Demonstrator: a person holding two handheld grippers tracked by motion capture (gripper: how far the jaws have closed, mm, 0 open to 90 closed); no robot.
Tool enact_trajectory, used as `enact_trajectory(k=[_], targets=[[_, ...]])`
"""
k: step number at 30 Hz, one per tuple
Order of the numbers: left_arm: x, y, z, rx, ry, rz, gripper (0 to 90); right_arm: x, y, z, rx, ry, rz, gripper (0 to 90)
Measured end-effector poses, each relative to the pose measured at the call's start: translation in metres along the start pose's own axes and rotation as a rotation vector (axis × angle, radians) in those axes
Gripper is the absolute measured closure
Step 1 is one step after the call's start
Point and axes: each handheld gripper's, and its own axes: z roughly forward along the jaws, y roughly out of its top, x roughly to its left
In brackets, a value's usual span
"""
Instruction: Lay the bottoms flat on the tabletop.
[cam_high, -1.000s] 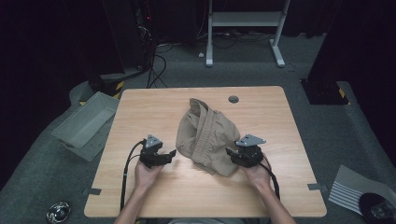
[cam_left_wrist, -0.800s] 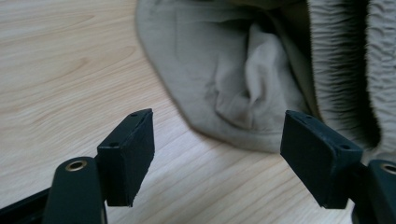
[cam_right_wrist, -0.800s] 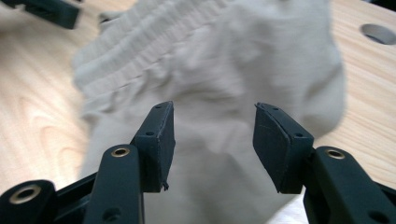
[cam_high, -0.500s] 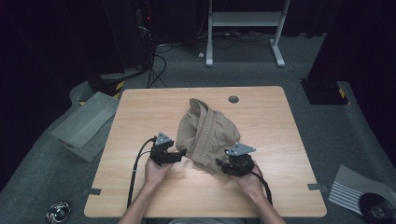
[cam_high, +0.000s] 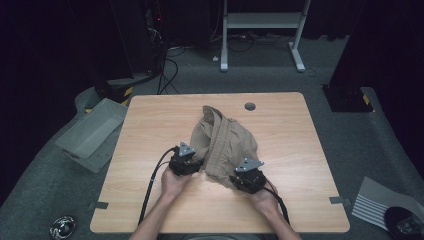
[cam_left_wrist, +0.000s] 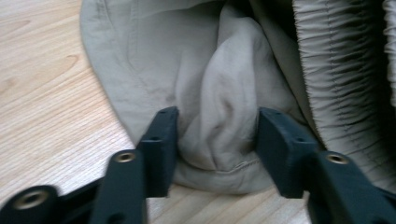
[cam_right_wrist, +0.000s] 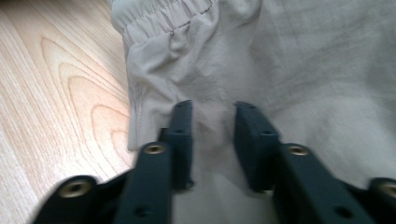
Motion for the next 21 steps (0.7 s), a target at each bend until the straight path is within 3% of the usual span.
enact_trajectory(k=[3,5,6,8,16,21], targets=[[0.001,-0.001,0.0,-0.005,0.002,0.013,61.2,-0.002,-0.001,-0.001,-0.001,-0.012,-0.022,86.3],[0.0,-0.001,0.0,-0.004,0.005,0.023,64.5,-0.002,-0.001,-0.001,-0.003,-0.014,-0.033,88.8],[-0.003,-0.001,0.0,-0.002,0.006,0.047,72.5,0.0,-0.001,-0.002,-0.001,-0.025,-0.054,89.9],[-0.005,-0.001,0.0,-0.001,0.01,0.068,76.1,0.002,-0.001,-0.003,-0.003,-0.034,-0.064,90.0],[-0.004,-0.002,-0.001,-0.004,-0.021,0.061,82.6,-0.003,0.0,-0.009,-0.012,-0.045,-0.06,90.0],[-0.003,-0.004,-0.003,-0.006,-0.037,0.05,83.9,-0.008,0.002,-0.017,-0.027,-0.075,-0.044,90.0]])
